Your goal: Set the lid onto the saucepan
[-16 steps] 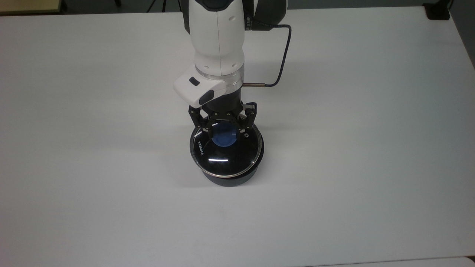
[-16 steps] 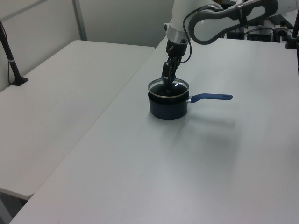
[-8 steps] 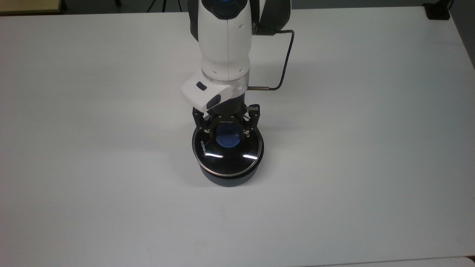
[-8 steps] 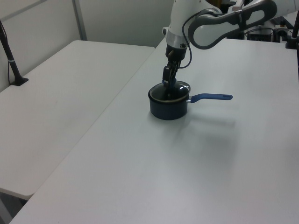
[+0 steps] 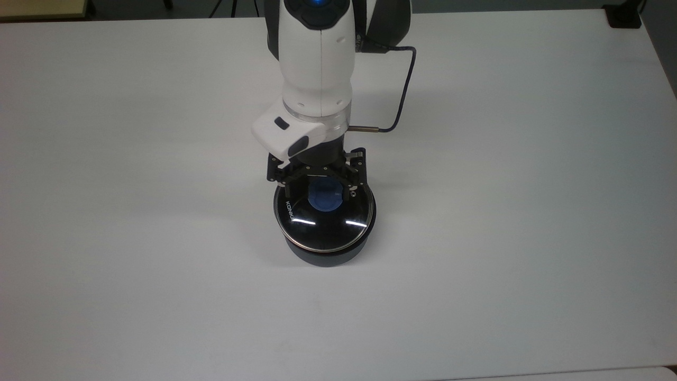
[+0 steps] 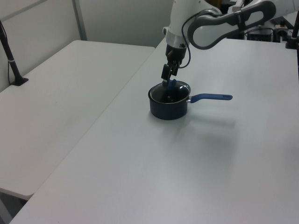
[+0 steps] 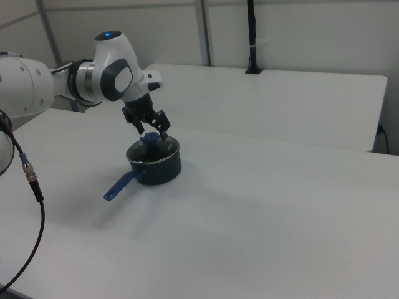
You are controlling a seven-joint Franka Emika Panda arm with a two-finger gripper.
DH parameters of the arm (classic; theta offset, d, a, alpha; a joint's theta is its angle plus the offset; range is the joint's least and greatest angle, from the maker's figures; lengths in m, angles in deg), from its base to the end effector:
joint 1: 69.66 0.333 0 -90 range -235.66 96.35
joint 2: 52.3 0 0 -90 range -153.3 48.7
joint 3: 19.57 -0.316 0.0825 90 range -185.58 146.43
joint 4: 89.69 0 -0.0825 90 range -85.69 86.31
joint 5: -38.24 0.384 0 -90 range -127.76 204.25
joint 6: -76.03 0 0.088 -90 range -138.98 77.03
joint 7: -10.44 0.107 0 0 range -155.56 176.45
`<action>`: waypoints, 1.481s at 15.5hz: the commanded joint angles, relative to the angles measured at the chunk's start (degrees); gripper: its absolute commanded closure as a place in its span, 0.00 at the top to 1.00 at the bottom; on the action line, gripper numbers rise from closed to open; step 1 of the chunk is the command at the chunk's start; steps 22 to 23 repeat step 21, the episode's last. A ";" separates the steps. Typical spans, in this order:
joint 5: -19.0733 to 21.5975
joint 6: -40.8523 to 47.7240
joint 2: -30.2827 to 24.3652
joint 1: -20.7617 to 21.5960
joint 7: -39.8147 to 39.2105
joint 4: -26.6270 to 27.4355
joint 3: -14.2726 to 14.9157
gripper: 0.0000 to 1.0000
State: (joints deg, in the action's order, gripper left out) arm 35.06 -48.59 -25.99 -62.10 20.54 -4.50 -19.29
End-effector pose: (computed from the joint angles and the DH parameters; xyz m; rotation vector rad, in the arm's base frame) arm 0.7060 0.0886 0.4316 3.1041 -0.0344 0.3649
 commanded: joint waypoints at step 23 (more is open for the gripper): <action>-1.03 30.57 -23.76 -2.72 0.63 8.50 0.51 1.00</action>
